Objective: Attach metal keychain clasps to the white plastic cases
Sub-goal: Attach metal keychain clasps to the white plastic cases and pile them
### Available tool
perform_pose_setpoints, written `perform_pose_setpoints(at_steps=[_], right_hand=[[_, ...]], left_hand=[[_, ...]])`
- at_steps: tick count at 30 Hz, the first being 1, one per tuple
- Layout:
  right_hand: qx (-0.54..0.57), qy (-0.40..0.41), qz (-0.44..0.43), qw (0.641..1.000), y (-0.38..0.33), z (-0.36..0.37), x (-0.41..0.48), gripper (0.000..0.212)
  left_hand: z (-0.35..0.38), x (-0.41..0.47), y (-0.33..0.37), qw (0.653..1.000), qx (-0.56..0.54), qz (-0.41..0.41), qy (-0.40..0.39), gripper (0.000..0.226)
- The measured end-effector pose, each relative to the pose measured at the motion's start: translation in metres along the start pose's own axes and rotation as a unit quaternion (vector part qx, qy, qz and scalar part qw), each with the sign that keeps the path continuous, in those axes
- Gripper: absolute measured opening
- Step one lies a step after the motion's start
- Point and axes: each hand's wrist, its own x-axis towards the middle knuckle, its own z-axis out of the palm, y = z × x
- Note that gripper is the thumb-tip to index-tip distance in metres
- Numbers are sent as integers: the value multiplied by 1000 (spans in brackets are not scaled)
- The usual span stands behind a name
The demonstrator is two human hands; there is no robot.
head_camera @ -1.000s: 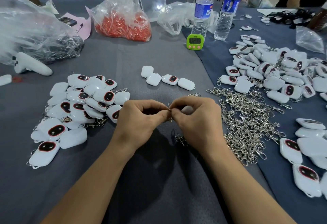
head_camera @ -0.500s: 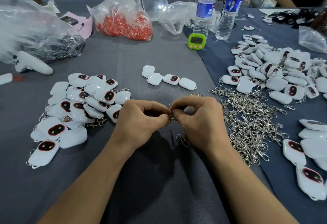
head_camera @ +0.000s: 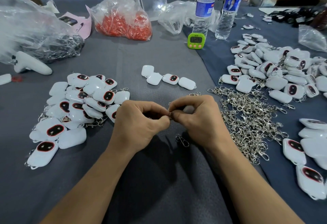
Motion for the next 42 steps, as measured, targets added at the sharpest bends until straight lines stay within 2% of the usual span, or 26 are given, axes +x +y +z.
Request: perform_pose_setpoints(at_steps=[14,16,18,19,21,23,26,28,31,34,36,39,42], right_hand=[[51,-20,9,998,1,3,2,16],[47,22,26,998,2,5,1,15],[-2,101,55,993,5,2,1,8],[-39,129,64,989,6,-1,1,7],[-97,128,58,985,6,-1,-1,23],[-130,87,15,988,1,7,-2,38],[-156,21,-41,987,-8,24,-5,45],[-180,-52,-67,980,-10,28,-5,45],[-232,-144,-46,961,-7,20,-5,48],[-277,-87,23,957,-3,-2,-4,49],[-268,-23,26,963,1,-12,-2,44],[-191,23,-1,981,3,-15,2,43],[-88,28,18,996,1,-6,3,31]], left_hand=[[1,0,4,998,14,46,34,8],[0,3,4,997,12,29,76,6],[-5,7,3,986,33,4,161,8],[-9,8,2,977,69,0,200,9],[-16,8,1,957,170,15,235,8],[-17,7,-2,936,273,35,220,9],[-14,7,-7,904,391,73,158,8],[-12,7,-10,883,440,108,121,10],[-10,6,-13,873,464,109,101,11],[-5,8,-13,879,454,121,78,9],[-2,9,-13,891,429,138,53,9],[2,8,-12,909,386,159,8,10],[3,7,-10,922,345,170,-36,11]])
